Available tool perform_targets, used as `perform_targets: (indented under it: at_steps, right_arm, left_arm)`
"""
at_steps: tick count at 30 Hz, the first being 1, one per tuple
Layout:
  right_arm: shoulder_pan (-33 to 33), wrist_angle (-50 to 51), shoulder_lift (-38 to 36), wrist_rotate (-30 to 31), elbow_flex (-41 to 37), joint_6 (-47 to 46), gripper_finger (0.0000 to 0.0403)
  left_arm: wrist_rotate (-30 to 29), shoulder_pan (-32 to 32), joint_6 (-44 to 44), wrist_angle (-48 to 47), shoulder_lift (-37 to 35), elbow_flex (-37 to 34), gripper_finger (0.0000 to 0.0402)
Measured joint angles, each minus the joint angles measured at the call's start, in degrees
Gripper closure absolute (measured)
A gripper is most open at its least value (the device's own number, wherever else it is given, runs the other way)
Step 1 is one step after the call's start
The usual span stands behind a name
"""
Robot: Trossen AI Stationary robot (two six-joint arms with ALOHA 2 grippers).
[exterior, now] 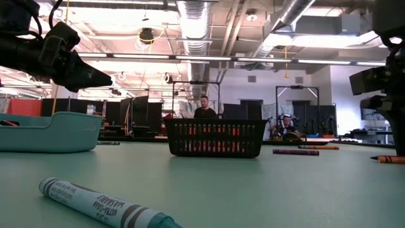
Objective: Sort crayons
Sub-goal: Put the violet crayon into the black bin
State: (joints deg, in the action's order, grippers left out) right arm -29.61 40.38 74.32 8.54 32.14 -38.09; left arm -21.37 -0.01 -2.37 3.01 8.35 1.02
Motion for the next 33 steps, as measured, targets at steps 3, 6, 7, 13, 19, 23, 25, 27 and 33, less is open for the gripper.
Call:
perform_targets:
  at_steps: [3, 6, 7, 13, 19, 23, 25, 27, 33]
  right_arm:
    - [0.2, 0.1, 0.0, 0.2, 0.0, 0.5, 0.0316]
    - [0.8, 0.8, 0.0, 0.3, 0.0, 1.0, 0.0317]
    - [1.1, 1.0, 0.0, 0.3, 0.0, 1.0, 0.0318]
    - [1.7, 0.9, -0.1, -0.8, 0.1, 1.0, 0.0355]
    - [2.8, 1.2, -0.1, 0.2, 0.2, 0.6, 0.0396]
    - [3.2, 5.5, -0.6, 2.2, 2.6, 1.0, 0.0394]
    - [3.2, 7.7, -1.0, 4.7, 4.5, 1.1, 0.0396]
    - [3.1, 9.0, -1.5, 5.5, 6.3, 1.3, 0.0398]
    - [3.1, 7.3, -2.0, 6.9, 9.0, 3.8, 0.0398]
  left_arm:
    - [0.0, 0.0, 0.0, 0.0, 0.0, 0.0, 0.0272]
    - [0.0, 0.0, 0.0, 0.0, 0.0, 0.0, 0.0272]
    - [0.0, 0.0, 0.0, 0.0, 0.0, 0.0, 0.0272]
    - [0.0, 0.0, 0.0, 0.0, 0.0, 0.0, 0.0272]
    - [0.0, 0.0, 0.0, 0.0, 0.0, 0.0, 0.0272]
    - [0.0, 0.0, 0.0, 0.0, 0.0, 0.0, 0.0272]
    - [0.0, 0.0, 0.0, 0.0, 0.0, 0.0, 0.0272]
    - [0.0, 0.0, 0.0, 0.0, 0.0, 0.0, 0.0272]
    - [0.1, 0.0, 0.0, 0.0, 0.0, 0.0, 0.0272]
